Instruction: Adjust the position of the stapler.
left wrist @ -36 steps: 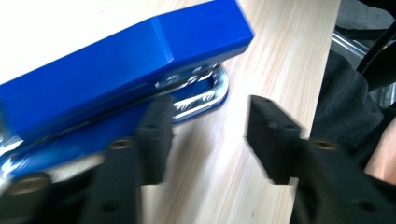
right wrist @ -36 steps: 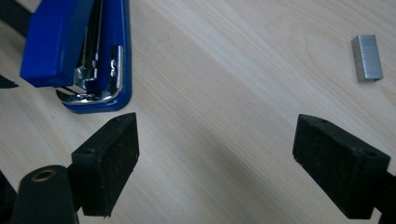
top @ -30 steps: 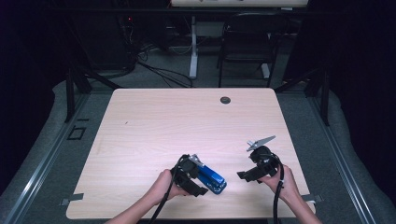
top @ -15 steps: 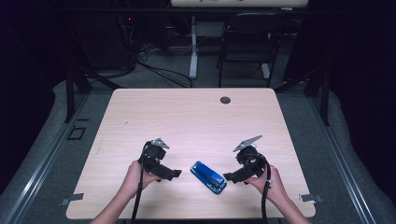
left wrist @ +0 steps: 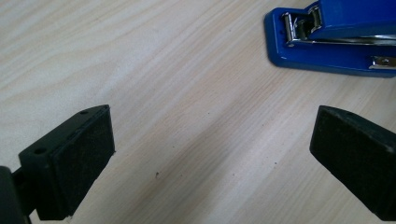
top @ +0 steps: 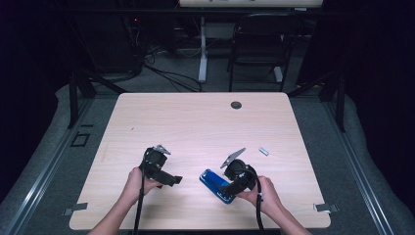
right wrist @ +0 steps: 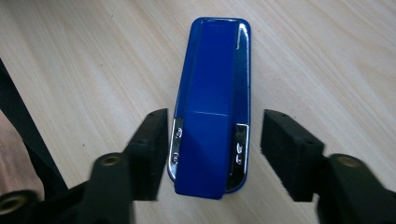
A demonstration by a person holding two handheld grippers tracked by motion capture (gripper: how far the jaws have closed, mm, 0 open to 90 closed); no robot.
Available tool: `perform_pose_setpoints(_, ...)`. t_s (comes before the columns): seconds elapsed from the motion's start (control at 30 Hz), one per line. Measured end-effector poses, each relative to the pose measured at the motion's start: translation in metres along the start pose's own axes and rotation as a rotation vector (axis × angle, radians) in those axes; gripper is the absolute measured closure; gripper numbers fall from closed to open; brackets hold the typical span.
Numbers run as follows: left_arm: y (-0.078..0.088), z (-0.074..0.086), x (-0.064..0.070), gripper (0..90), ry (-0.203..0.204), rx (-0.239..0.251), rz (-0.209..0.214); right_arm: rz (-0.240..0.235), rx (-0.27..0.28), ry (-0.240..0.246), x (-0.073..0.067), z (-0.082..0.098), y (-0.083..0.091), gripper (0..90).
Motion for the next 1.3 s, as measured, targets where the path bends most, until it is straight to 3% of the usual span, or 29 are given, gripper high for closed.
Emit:
perform_pose_setpoints(0.2,-0.005,-0.001,-0.002,0.1,-0.011,-0.006,0.008,0.026,-0.028,0.017,-0.001,-0.003,-0.007,56.2)
perform_pose_setpoints(0.27,-0.005,-0.002,0.0,0.1,-0.033,0.001,0.004,0.007,-0.028,0.023,0.0,-0.003,-0.012,60.2)
perform_pose_setpoints(0.43,-0.007,-0.002,0.001,0.1,-0.041,-0.006,0.008,-0.013,-0.029,0.042,0.002,-0.002,-0.013,59.8)
perform_pose_setpoints(0.7,-0.007,-0.003,0.003,0.1,-0.057,0.005,0.002,0.008,-0.04,0.063,0.001,-0.002,-0.013,61.2)
perform_pose_setpoints(0.8,-0.008,-0.003,0.003,0.1,-0.06,0.001,0.018,0.023,-0.058,0.094,0.002,-0.001,-0.011,62.5)
perform_pose_setpoints(1.3,-0.007,-0.004,0.005,0.1,-0.074,0.01,0.027,-0.027,-0.065,0.188,0.008,0.003,-0.007,64.9)
Point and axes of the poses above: each handheld gripper's, and its own axes: y roughly backward along the jaws, z roughly out of its underside, x roughly to its right, the point moved 4 cm from there along -y, roughly forward along the jaws, and after that the axes turned 12 degrees about -z, right-handed, at the moved point
